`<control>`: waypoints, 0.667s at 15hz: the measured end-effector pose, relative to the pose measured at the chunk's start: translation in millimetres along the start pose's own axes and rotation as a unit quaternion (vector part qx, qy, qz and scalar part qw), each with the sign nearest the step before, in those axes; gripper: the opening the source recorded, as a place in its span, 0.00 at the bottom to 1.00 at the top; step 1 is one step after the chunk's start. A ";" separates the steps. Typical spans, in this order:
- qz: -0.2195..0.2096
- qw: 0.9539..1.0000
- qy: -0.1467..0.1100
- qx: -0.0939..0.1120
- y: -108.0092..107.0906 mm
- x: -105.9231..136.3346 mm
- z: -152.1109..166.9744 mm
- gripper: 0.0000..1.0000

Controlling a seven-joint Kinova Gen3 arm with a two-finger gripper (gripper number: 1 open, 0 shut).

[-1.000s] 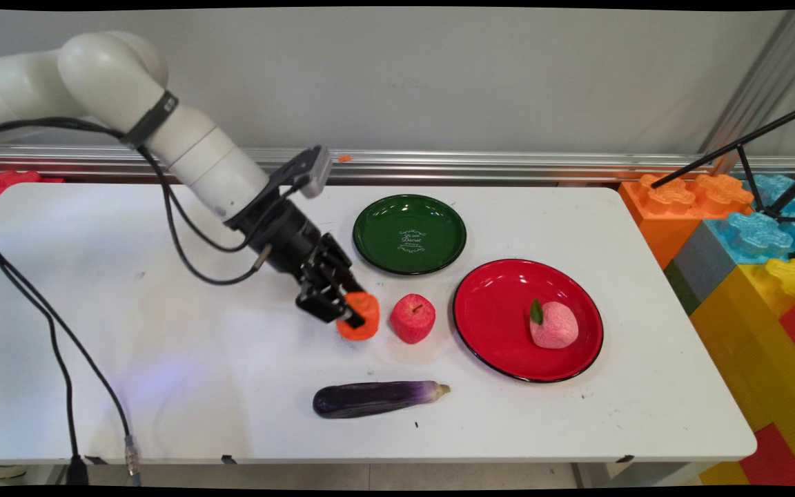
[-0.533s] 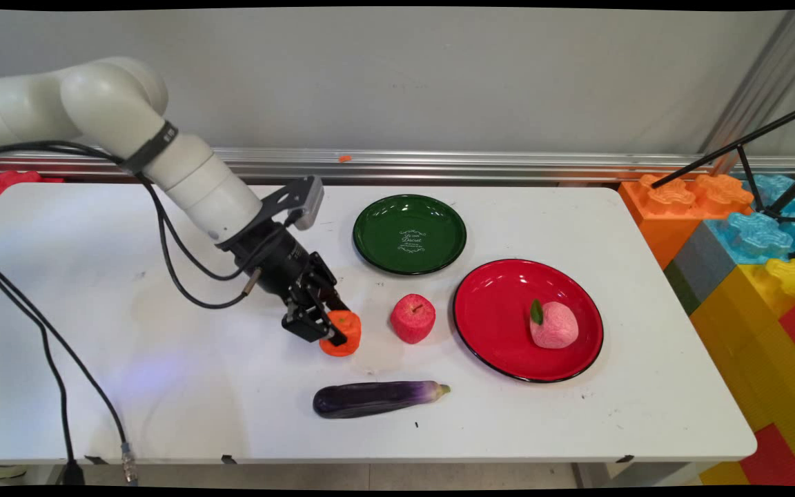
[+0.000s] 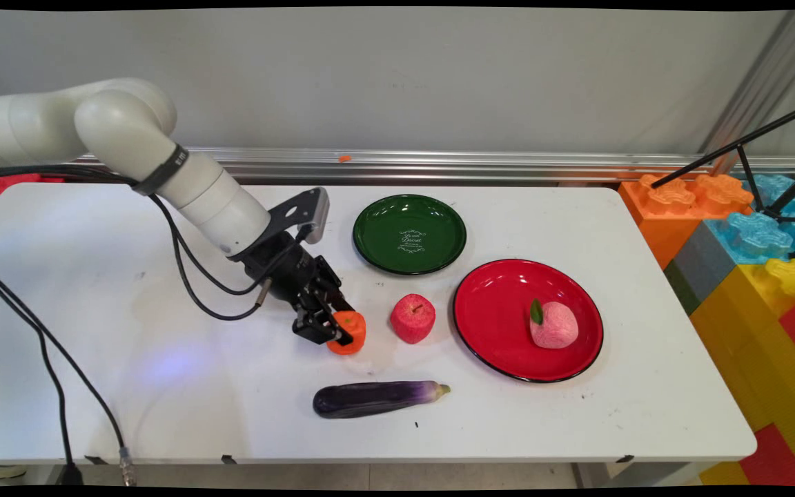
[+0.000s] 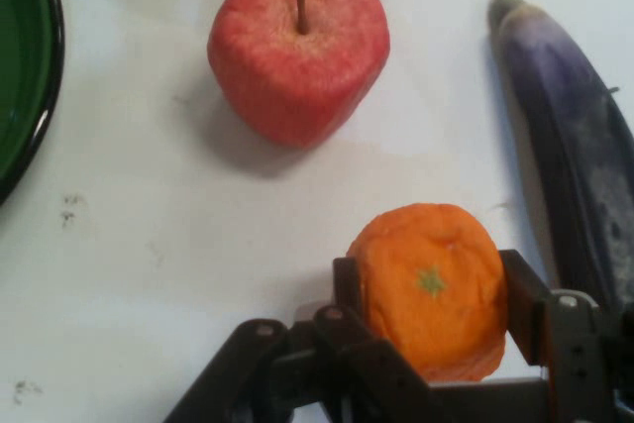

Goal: Place the picked object on the table

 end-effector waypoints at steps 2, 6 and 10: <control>0.001 1.000 0.001 0.005 0.3 -0.8 3.1 0.00; 0.005 1.000 0.003 0.013 1.2 -3.0 9.4 0.00; 0.009 1.000 0.003 0.018 2.2 -6.2 14.6 0.00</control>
